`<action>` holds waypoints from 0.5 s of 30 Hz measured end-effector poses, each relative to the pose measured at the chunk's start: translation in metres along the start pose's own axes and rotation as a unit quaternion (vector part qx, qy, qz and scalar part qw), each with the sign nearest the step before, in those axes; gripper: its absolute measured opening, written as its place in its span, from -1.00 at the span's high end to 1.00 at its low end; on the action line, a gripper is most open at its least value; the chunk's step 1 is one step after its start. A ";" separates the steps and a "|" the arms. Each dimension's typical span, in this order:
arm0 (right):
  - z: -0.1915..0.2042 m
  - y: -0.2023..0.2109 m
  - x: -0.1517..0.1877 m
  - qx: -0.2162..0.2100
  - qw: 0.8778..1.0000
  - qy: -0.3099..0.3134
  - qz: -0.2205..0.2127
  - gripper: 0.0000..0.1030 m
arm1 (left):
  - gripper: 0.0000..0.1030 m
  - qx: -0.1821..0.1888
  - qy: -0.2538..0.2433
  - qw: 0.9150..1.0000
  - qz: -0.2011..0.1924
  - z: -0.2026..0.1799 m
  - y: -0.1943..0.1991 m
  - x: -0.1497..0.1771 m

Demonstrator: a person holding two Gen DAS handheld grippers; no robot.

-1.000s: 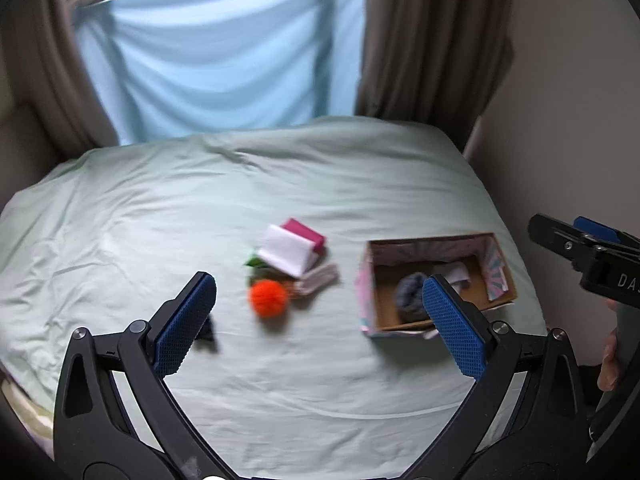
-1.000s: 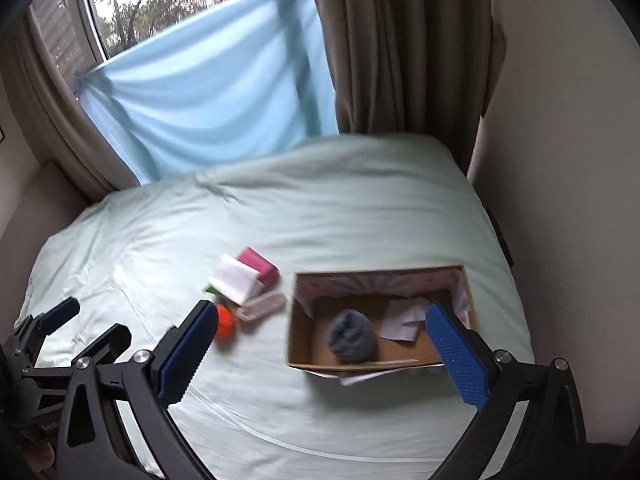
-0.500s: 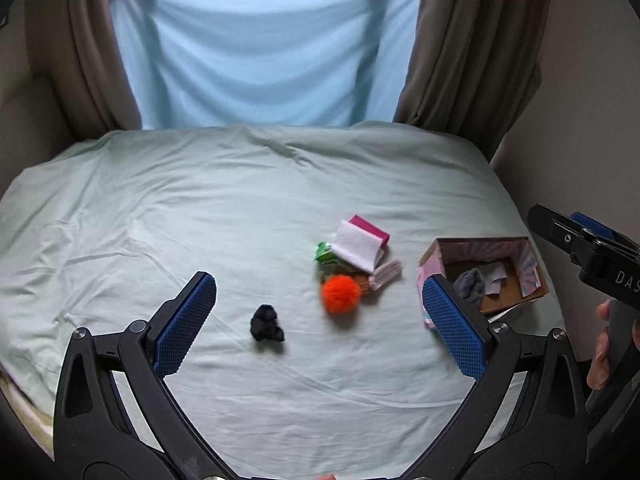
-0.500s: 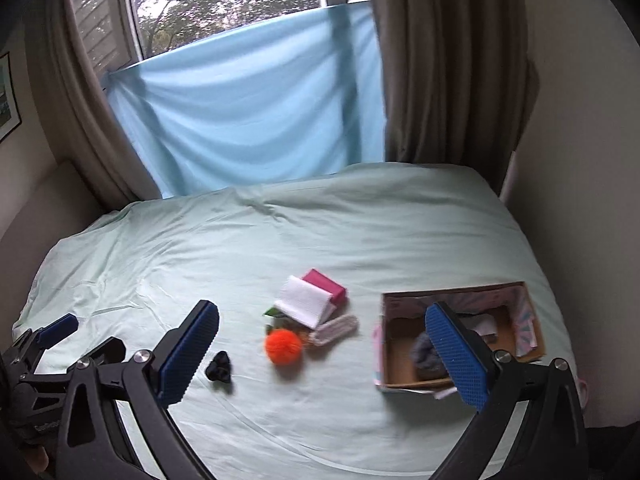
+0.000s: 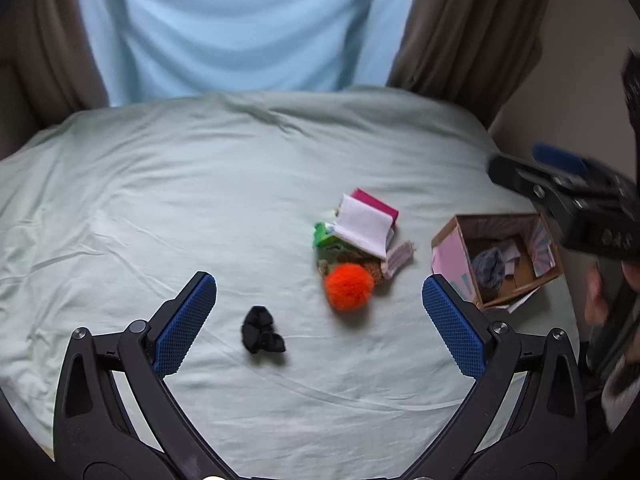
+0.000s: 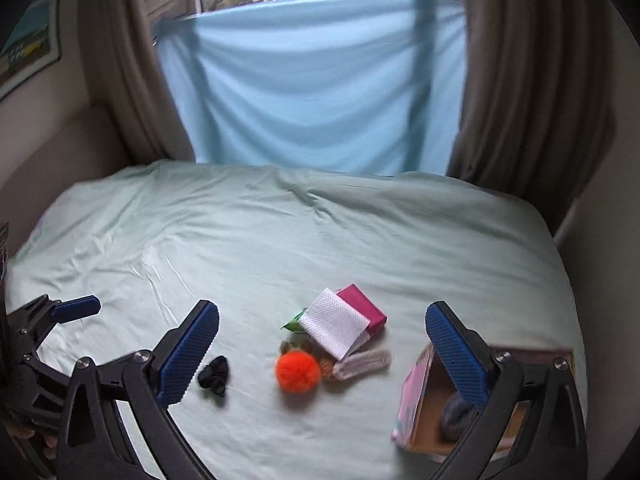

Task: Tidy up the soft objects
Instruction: 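Move both grippers back toward the remaining items, then grasp the orange pompom with the left gripper while the right grasps the white mesh cloth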

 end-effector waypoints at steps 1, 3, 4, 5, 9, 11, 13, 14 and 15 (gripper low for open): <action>0.000 -0.009 -0.001 -0.004 1.000 0.009 0.001 -1.00 | -0.99 0.001 -0.003 1.000 0.006 -0.001 -0.009 0.001; -0.001 -0.031 0.000 -0.011 1.000 0.026 0.009 -1.00 | -0.99 0.008 -0.010 1.000 0.017 -0.002 -0.029 0.002; -0.002 -0.045 0.001 -0.014 0.999 0.035 0.014 -1.00 | -0.99 0.014 -0.012 1.000 0.022 -0.003 -0.041 0.002; -0.002 -0.056 0.002 -0.018 0.999 0.039 0.019 -1.00 | -0.99 0.020 -0.013 0.999 0.029 -0.004 -0.054 0.002; 0.002 -0.106 0.011 -0.034 0.996 0.068 0.048 -1.00 | -0.98 0.028 -0.019 0.998 0.053 -0.004 -0.097 0.005; 0.004 -0.124 0.016 -0.041 0.994 0.080 0.060 -1.00 | -0.98 0.034 -0.015 0.997 0.064 -0.003 -0.114 0.006; 0.007 -0.146 0.022 -0.048 0.992 0.092 0.071 -1.00 | -0.98 0.038 -0.002 0.996 0.079 0.001 -0.135 0.009; 0.007 -0.156 0.025 -0.050 0.991 0.094 0.077 -1.00 | -0.98 0.038 0.006 0.996 0.086 0.004 -0.147 0.011; 0.007 -0.169 0.028 -0.054 0.990 0.094 0.085 -0.99 | -0.97 0.038 0.011 0.995 0.089 0.006 -0.152 0.013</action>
Point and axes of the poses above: each gripper's, at about its wrist camera, not at the fingertips, and y roughly against the way its jaws point, z to its left, x to its underside, the point moved 4 cm from there along -y, roughly the way its jaws point, and after that the axes turned 12 degrees about x, right-handed, at the moved point
